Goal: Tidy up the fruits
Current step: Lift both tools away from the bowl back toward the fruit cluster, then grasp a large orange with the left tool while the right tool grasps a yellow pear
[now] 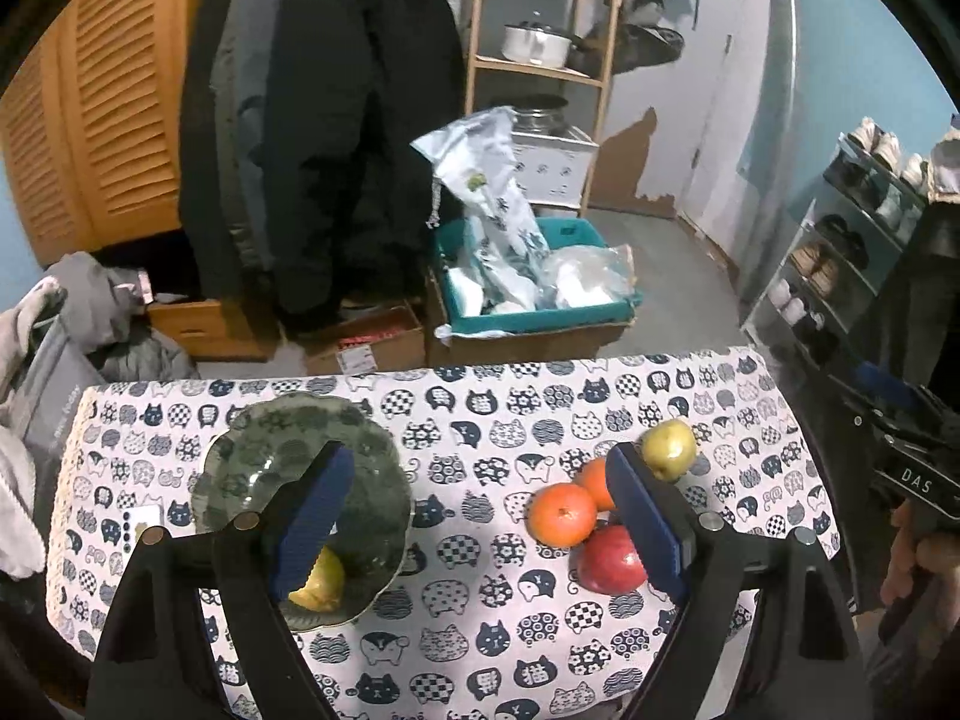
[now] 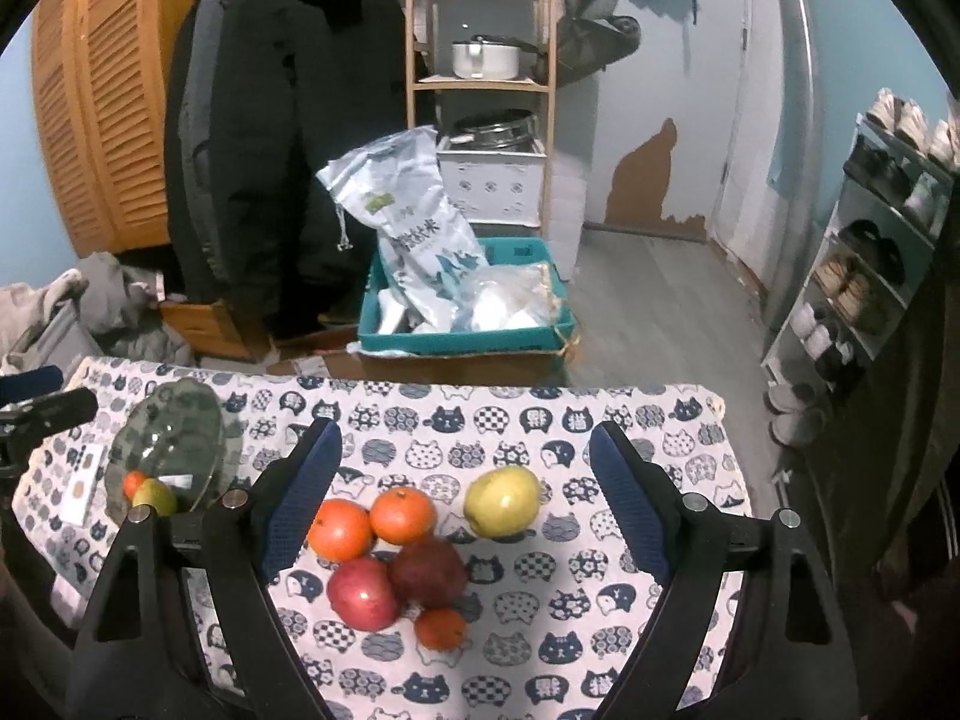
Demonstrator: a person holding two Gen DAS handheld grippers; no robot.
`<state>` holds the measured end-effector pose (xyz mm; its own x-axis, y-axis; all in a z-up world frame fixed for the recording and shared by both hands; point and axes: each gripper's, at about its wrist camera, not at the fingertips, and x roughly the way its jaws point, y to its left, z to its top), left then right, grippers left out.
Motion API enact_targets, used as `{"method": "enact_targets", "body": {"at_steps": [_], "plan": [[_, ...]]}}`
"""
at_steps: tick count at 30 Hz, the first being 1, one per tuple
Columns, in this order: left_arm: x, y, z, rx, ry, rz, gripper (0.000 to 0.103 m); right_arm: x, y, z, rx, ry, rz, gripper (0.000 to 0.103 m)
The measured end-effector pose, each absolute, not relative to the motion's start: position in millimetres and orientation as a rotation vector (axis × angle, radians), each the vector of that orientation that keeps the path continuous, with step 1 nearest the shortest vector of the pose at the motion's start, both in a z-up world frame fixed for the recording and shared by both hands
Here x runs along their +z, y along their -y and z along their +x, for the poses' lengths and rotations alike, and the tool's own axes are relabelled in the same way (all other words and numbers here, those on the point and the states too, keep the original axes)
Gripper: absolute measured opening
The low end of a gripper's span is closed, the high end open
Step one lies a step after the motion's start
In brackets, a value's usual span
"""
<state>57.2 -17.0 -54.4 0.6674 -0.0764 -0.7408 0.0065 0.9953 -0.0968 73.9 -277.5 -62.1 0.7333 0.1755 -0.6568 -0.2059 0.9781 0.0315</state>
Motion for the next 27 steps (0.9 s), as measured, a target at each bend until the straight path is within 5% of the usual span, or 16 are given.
{"method": "enact_targets", "body": {"at_steps": [27], "plan": [[-168.9,69.2,118.6,-0.100,-1.113,-0.033,0.087,-154.4,291.7,111.4,0.164,-0.982,-0.028,0.085]]}}
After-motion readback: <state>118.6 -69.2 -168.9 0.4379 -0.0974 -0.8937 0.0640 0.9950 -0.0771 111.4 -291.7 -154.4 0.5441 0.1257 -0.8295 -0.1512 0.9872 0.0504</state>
